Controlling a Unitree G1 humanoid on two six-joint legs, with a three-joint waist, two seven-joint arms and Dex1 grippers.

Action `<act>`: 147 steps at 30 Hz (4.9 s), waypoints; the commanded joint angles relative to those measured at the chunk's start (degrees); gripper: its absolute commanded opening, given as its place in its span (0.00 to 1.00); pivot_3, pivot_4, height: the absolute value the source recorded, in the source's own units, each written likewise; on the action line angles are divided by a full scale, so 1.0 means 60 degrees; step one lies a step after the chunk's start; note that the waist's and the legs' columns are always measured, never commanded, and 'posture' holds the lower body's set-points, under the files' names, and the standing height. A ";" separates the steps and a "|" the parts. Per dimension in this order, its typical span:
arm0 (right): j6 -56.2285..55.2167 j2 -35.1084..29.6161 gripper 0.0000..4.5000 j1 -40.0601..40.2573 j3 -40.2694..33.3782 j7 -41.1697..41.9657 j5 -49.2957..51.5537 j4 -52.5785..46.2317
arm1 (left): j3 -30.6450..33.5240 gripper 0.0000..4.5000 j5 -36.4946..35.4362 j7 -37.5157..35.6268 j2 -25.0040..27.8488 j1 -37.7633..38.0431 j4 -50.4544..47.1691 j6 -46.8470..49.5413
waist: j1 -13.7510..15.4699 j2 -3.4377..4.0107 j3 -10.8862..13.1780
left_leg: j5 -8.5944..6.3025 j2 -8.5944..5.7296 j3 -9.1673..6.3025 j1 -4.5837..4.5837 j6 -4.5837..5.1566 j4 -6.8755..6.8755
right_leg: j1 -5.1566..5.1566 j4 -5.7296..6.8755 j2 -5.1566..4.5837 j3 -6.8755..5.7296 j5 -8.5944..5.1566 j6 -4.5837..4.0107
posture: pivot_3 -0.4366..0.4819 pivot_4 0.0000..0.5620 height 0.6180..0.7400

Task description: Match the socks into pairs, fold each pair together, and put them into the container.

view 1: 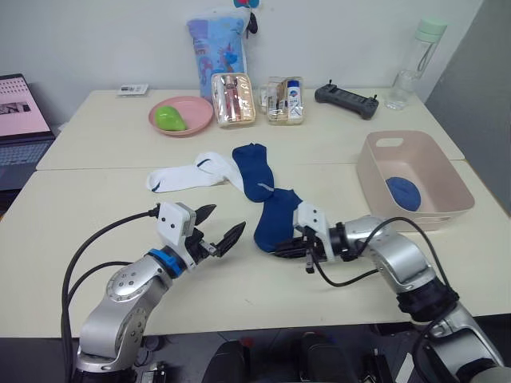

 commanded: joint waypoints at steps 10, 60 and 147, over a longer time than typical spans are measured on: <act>0.1226 -0.1142 0.63 -0.0814 -0.0902 0.1165 0.1765 -0.0384 | 0.0118 1.00 -0.0513 -0.0279 0.0350 0.0417 -0.0566 0.0490 | 0.0073 -0.0005 -0.0001 | -0.0001 -0.0011 -0.0004 -0.0012 0.0001 0.0000 | -0.0003 -0.0014 -0.0016 -0.0002 0.0000 0.0001 | 0.48 0.27 1.00; 0.4177 0.0361 0.00 0.3007 -0.4026 -0.5074 0.1598 -0.4196 | -0.2059 0.01 0.1650 -0.4035 0.2530 -0.2838 0.4152 -0.0318 | 0.0019 -0.0002 -0.0002 | -0.0001 -0.0017 -0.0001 -0.0018 0.0002 -0.0010 | -0.0009 -0.0013 -0.0015 0.0004 -0.0002 0.0002 | 0.48 0.27 1.00; -0.4092 -0.2977 0.00 -0.1133 0.0851 0.2440 -0.0798 0.1746 | -0.3277 0.01 0.1287 -0.5164 0.3598 -0.3024 0.2986 0.0078 | 0.0034 -0.0016 0.0004 | -0.0002 -0.0011 0.0007 -0.0014 0.0005 0.0000 | -0.0009 -0.0014 -0.0010 0.0004 -0.0004 0.0003 | 0.48 0.27 1.00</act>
